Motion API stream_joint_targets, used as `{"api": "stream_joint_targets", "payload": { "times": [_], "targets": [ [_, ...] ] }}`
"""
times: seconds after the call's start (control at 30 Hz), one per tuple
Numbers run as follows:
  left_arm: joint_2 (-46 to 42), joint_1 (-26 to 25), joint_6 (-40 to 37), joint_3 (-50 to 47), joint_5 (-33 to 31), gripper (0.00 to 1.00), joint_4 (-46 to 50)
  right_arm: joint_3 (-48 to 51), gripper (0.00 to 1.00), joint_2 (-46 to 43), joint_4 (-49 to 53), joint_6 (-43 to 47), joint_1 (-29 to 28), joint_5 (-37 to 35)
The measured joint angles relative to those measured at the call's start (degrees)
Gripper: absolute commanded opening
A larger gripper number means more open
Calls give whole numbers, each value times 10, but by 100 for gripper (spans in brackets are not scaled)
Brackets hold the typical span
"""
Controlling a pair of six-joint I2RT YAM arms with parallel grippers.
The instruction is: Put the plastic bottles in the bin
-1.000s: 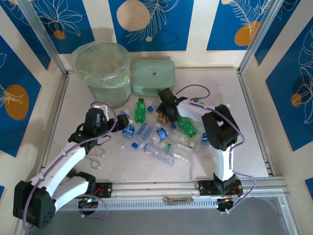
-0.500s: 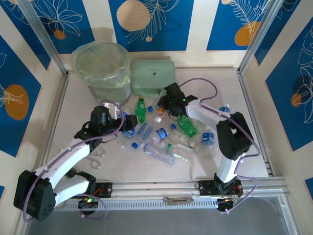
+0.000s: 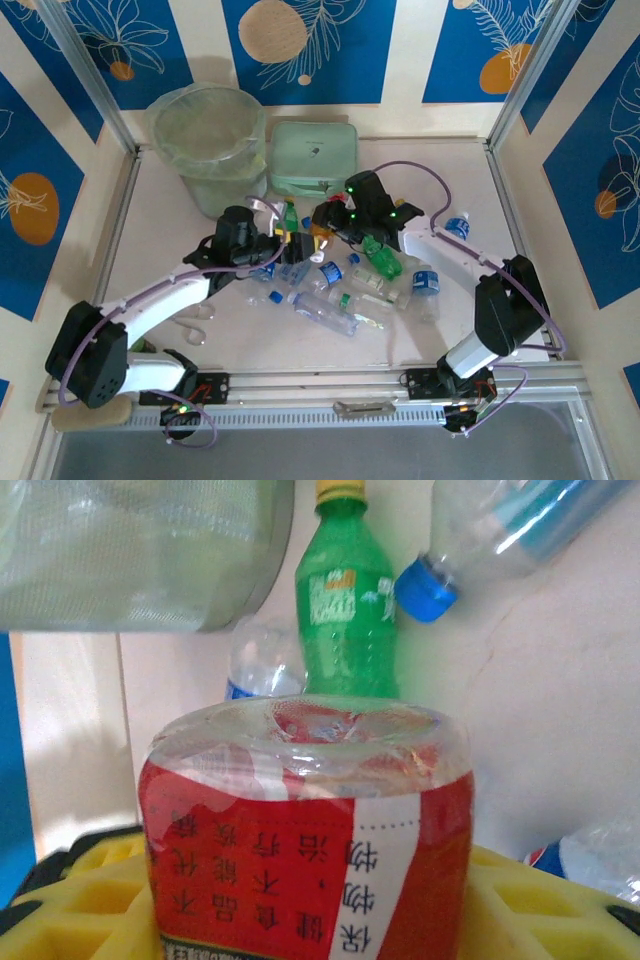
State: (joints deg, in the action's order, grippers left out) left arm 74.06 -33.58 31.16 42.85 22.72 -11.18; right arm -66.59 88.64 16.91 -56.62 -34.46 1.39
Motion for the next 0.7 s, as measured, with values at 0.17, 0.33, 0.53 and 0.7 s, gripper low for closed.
{"api": "stream_joint_targets", "payload": {
  "times": [0.17,0.33,0.53,0.7],
  "targets": [
    [21,-8,1,5,2,100,-9,17,55,-21,-11,-6,-7,10],
    [30,-17,5,15,2,99,-19,19,55,-23,-26,-12,-8,17],
    [37,-18,18,16,2,99,-36,22,55,-27,-37,-19,-17,19],
    [43,-21,30,17,4,89,-41,31,55,-30,-47,-23,-19,18]
  ]
}}
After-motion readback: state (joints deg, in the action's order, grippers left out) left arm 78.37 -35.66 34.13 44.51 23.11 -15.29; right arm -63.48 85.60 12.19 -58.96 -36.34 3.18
